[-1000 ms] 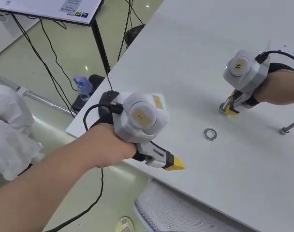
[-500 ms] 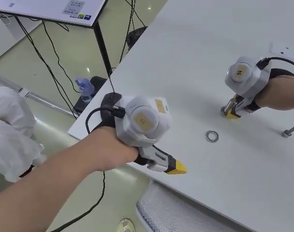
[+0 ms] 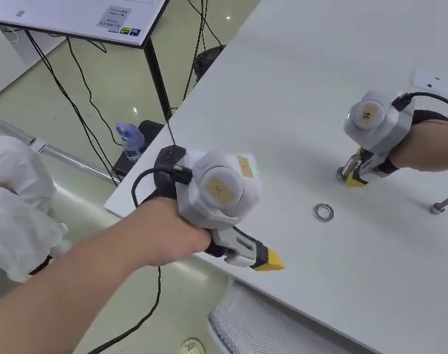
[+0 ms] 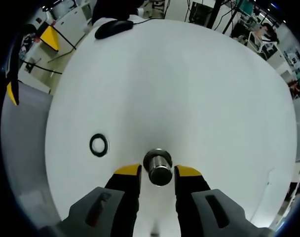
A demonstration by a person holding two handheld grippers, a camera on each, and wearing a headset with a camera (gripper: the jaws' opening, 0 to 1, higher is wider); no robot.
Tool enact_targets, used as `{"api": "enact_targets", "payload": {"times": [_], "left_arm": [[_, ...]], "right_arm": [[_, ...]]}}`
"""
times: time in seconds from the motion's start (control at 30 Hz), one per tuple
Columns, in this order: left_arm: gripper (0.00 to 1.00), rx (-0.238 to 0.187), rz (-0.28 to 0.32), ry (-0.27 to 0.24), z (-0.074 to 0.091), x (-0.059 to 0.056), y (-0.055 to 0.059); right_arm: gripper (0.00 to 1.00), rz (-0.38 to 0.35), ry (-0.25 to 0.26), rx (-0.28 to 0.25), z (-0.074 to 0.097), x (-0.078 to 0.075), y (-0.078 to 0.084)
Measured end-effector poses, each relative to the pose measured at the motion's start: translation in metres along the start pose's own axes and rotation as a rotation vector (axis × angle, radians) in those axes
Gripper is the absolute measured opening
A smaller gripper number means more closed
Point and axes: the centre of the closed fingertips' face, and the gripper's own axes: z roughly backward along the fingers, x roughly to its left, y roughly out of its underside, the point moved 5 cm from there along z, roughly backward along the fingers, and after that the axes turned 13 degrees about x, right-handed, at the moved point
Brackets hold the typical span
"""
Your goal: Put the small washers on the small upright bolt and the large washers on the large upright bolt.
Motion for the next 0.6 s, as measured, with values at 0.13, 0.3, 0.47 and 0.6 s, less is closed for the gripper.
{"api": "enact_targets", "payload": {"times": [0.13, 0.3, 0.47, 0.6], "left_arm": [[0.75, -0.006, 0.001, -0.005, 0.001, 0.001, -0.001], [0.75, -0.008, 0.001, -0.008, 0.002, -0.001, -0.001], [0.75, -0.01, -0.001, -0.011, 0.004, -0.004, -0.001], [0.74, -0.013, -0.003, -0.016, 0.006, -0.004, -0.002]], "right_arm": [[0.34, -0.011, -0.011, -0.015, 0.006, -0.001, -0.001], [0.36, -0.007, -0.011, -0.041, 0.018, 0.001, -0.004], [0.37, 0.008, -0.008, -0.056, 0.031, 0.005, -0.009], [0.37, 0.023, -0.003, -0.07, 0.034, 0.005, -0.011]]}}
